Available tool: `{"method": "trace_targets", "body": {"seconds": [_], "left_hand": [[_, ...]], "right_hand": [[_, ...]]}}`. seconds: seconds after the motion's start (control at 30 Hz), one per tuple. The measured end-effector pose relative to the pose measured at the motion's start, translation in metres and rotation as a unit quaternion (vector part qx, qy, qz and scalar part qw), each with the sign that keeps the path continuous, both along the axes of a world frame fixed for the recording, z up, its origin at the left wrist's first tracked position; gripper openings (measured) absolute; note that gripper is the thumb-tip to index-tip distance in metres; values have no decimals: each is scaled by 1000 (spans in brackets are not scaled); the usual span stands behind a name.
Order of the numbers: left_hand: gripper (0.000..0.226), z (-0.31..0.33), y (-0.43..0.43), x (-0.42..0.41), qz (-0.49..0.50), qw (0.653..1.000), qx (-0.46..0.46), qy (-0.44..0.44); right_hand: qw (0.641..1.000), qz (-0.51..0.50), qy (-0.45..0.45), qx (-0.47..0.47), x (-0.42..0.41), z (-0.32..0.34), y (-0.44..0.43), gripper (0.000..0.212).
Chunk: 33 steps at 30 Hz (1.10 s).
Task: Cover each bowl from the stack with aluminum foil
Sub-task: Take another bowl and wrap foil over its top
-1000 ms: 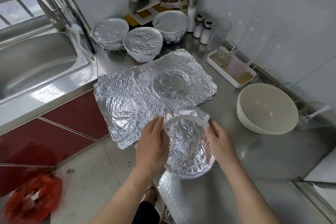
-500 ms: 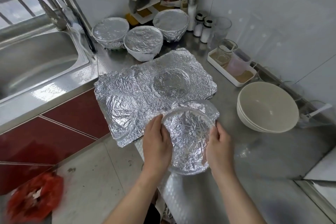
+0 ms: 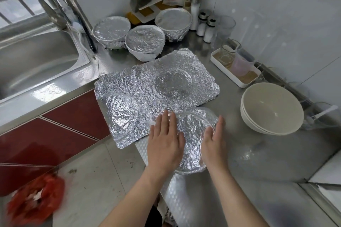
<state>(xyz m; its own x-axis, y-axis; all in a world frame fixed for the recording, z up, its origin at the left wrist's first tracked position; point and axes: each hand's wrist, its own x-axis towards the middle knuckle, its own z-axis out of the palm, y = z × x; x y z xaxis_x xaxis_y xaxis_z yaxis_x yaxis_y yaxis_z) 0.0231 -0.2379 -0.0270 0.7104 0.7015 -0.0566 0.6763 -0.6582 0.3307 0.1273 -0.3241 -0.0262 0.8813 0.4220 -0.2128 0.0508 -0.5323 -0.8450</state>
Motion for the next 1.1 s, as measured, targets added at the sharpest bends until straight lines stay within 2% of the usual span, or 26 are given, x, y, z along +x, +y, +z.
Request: {"method": "trace_targets", "body": {"seconds": [0.1, 0.17, 0.23, 0.33, 0.43, 0.5, 0.57, 0.67, 0.7, 0.8, 0.87, 0.97, 1.1], "left_hand": [[63, 4, -1, 0, 0, 1000, 12, 23], [64, 5, -1, 2, -4, 999, 23, 28], [61, 4, -2, 5, -23, 998, 45, 23], [58, 1, -4, 10, -63, 995, 65, 32], [56, -1, -6, 10, -76, 994, 72, 42], [56, 1, -5, 9, -74, 994, 69, 34], [54, 4, -1, 8, -53, 997, 54, 9], [53, 5, 10, 7, -18, 1000, 12, -17], [53, 4, 12, 6, -19, 1000, 7, -21], [53, -1, 13, 6, -32, 999, 8, -28], [53, -3, 11, 7, -33, 999, 7, -36], [51, -6, 12, 5, -37, 998, 8, -47], [50, -10, 12, 6, -40, 998, 19, -47]], "right_hand": [[998, 38, -34, -43, 1, -5, 0, 52], [987, 40, -135, -75, 2, -4, -1, 52], [956, 91, -249, -125, 5, -6, 0, 57], [918, 196, -292, -181, 9, -4, 4, 58], [894, 248, -310, -206, 13, -7, 5, 60], [911, 238, -292, -170, 16, -9, 5, 56], [949, 161, -253, -92, 18, -3, 4, 48], [996, 29, -73, -29, 24, 17, 2, 41], [999, 8, -14, -38, 27, 20, 3, 40], [998, -11, 65, -18, 35, 26, 9, 25], [994, -29, 107, 2, 42, 28, 16, 30], [995, -4, 102, 2, 47, 29, 21, 28], [984, 162, -1, -75, 42, 25, 22, 30]]}}
